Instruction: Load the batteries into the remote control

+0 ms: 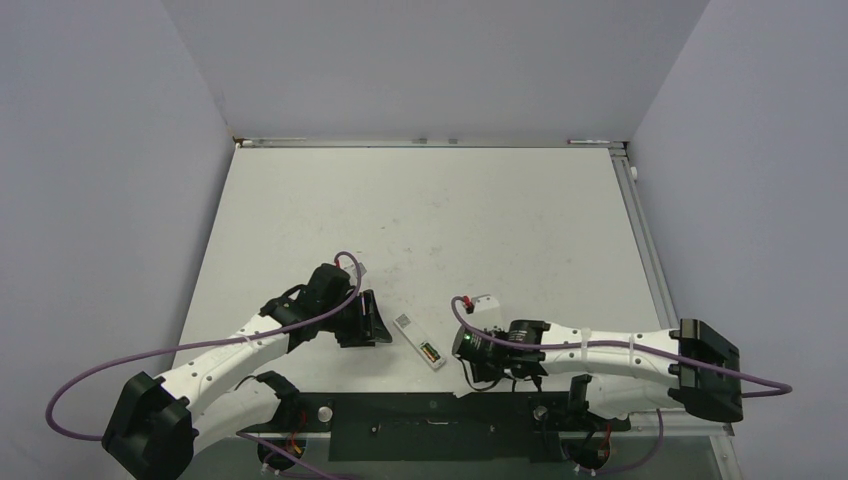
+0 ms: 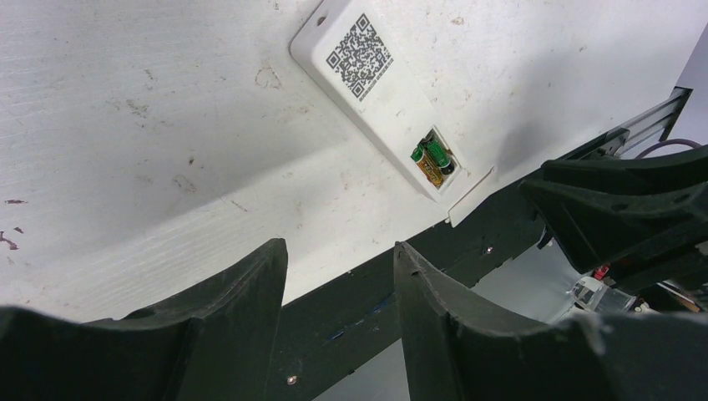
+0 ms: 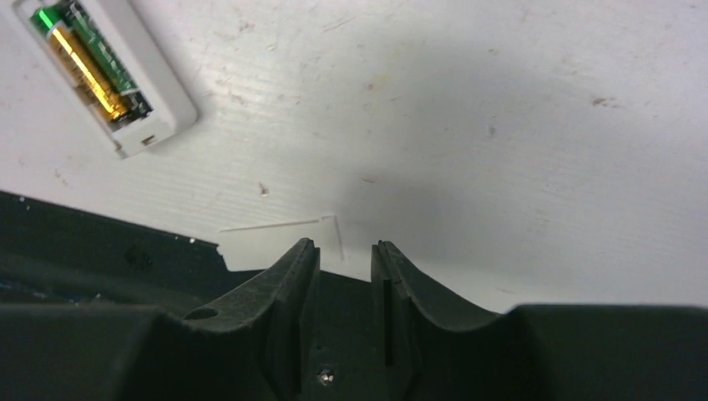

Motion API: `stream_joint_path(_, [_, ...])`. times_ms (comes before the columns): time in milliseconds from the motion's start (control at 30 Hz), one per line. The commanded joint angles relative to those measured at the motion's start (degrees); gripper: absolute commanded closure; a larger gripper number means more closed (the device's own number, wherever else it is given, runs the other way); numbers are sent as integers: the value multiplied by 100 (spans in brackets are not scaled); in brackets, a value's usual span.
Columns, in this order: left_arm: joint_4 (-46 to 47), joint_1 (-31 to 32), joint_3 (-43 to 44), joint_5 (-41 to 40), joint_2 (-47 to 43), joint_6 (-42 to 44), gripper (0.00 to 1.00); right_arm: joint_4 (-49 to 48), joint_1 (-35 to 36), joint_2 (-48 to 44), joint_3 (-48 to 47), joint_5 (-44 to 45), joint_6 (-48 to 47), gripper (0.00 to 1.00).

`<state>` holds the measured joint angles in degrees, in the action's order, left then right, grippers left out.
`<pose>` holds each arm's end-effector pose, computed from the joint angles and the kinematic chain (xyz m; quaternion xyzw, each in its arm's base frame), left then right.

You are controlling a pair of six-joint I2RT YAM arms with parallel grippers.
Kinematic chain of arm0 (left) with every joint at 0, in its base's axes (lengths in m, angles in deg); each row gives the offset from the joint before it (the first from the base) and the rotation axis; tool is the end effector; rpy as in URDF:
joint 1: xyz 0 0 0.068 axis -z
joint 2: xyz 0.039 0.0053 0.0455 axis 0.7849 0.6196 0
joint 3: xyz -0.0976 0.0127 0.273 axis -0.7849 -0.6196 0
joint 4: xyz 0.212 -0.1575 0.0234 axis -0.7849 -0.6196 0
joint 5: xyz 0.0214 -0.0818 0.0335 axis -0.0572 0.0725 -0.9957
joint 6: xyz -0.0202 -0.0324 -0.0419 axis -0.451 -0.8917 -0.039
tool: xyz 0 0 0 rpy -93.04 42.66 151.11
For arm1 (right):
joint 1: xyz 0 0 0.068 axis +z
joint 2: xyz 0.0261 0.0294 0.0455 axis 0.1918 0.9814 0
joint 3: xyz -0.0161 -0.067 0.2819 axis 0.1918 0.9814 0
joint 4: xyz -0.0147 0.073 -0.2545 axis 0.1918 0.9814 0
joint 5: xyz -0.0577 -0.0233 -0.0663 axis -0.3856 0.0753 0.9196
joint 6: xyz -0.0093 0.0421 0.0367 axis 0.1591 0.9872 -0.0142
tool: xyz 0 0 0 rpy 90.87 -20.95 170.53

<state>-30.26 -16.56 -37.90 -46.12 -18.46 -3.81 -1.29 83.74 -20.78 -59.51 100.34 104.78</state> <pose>0.1390 -0.1135 0.1960 -0.0423 0.9411 -0.3122 0.1226 0.0653 0.1806 0.1961 -0.1050 0.9804 0.0721 0.1500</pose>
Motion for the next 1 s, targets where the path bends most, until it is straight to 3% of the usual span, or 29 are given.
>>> stream_joint_path(0, [122, 0, 179, 53, -60, -64, 53, -235, 353, -36, -123, -291, -116, 73])
stream_joint_path(300, [105, 0, 174, 47, -91, -90, 53, -485, 1027, 400, -128, -628, 19, 91])
stream_joint_path(967, [1, -9, 170, 37, -94, -19, 53, -867, 788, 1311, -231, -329, 295, 91])
